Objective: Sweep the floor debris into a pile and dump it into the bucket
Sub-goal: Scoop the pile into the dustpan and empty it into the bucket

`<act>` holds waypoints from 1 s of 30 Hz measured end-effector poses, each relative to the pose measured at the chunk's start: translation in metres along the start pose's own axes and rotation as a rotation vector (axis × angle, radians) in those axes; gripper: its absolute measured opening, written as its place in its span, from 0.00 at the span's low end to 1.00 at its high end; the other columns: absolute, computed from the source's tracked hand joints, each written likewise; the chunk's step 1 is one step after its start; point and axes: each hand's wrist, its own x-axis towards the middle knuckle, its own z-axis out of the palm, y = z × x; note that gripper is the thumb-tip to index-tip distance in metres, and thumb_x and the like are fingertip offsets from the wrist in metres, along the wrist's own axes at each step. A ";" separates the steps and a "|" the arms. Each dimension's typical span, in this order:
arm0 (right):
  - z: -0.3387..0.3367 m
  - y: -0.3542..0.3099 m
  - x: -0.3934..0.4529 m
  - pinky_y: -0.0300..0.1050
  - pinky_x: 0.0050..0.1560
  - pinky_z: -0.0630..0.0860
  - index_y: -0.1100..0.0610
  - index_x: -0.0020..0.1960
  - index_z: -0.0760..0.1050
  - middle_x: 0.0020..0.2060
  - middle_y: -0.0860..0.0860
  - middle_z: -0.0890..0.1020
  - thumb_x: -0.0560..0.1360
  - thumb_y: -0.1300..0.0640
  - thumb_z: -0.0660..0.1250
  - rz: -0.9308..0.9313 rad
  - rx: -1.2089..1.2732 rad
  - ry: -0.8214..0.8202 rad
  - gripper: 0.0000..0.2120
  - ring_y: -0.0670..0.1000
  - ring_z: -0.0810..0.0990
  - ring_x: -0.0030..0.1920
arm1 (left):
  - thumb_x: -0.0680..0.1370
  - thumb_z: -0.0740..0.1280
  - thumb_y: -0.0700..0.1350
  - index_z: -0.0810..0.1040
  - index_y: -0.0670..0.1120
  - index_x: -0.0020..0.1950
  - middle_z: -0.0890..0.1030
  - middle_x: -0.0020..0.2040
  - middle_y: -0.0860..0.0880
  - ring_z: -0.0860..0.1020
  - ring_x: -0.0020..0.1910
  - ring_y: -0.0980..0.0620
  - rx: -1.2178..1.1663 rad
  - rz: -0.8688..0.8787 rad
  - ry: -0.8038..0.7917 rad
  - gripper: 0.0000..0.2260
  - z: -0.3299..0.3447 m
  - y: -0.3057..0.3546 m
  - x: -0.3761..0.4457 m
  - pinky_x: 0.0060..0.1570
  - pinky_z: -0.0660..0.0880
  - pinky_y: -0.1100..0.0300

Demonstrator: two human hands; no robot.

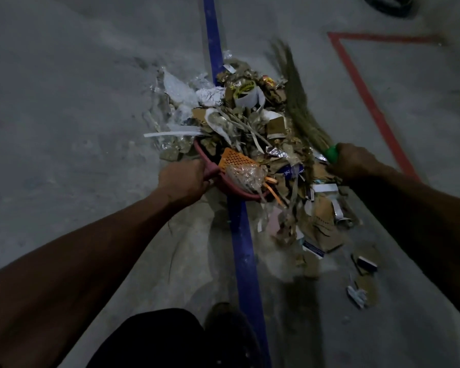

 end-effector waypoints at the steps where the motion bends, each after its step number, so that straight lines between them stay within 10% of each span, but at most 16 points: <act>1: 0.002 -0.003 0.001 0.45 0.44 0.67 0.61 0.62 0.71 0.56 0.62 0.77 0.74 0.56 0.70 -0.015 -0.004 -0.018 0.19 0.57 0.74 0.46 | 0.76 0.67 0.54 0.76 0.46 0.57 0.81 0.53 0.42 0.79 0.52 0.40 -0.010 0.003 0.000 0.15 0.002 0.003 0.003 0.41 0.66 0.57; 30: 0.011 -0.008 -0.070 0.46 0.43 0.66 0.53 0.73 0.62 0.57 0.64 0.77 0.75 0.55 0.67 -0.127 -0.070 -0.027 0.29 0.62 0.77 0.53 | 0.77 0.66 0.49 0.76 0.43 0.54 0.78 0.48 0.43 0.79 0.49 0.42 -0.077 -0.012 -0.019 0.11 0.001 0.019 0.002 0.39 0.69 0.56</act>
